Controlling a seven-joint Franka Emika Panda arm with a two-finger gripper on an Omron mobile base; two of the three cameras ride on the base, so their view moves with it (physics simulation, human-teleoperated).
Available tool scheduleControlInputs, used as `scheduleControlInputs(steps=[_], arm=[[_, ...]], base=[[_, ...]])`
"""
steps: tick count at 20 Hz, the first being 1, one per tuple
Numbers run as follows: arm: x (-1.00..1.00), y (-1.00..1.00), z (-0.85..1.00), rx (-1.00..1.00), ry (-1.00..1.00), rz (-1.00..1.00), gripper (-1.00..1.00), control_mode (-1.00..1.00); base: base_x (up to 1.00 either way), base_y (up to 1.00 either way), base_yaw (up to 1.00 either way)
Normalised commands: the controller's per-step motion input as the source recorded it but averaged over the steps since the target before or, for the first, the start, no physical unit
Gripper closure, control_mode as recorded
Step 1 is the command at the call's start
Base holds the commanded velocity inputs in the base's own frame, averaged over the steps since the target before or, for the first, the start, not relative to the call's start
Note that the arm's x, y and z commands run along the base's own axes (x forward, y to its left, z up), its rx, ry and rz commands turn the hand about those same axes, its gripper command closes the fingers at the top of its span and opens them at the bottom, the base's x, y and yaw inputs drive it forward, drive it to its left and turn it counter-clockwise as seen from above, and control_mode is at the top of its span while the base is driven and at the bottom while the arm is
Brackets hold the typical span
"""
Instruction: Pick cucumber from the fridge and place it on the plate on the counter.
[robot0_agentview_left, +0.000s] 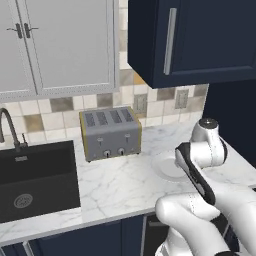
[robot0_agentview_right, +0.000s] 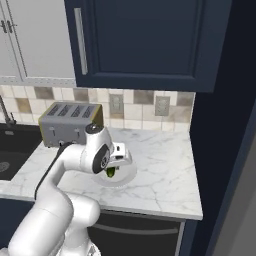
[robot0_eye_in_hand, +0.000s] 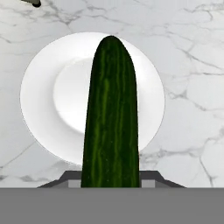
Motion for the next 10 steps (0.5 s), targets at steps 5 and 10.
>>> scheduleControlInputs(steps=[5, 10], arm=[[0.48, -0.01, -0.14, 0.0, 0.02, 0.03, 1.0, -1.0], [0.43, 0.0, -0.41, 0.0, 0.0, 0.03, 1.0, -1.0]], base=[[0.0, 0.0, 0.0], [0.0, 0.0, 0.0]])
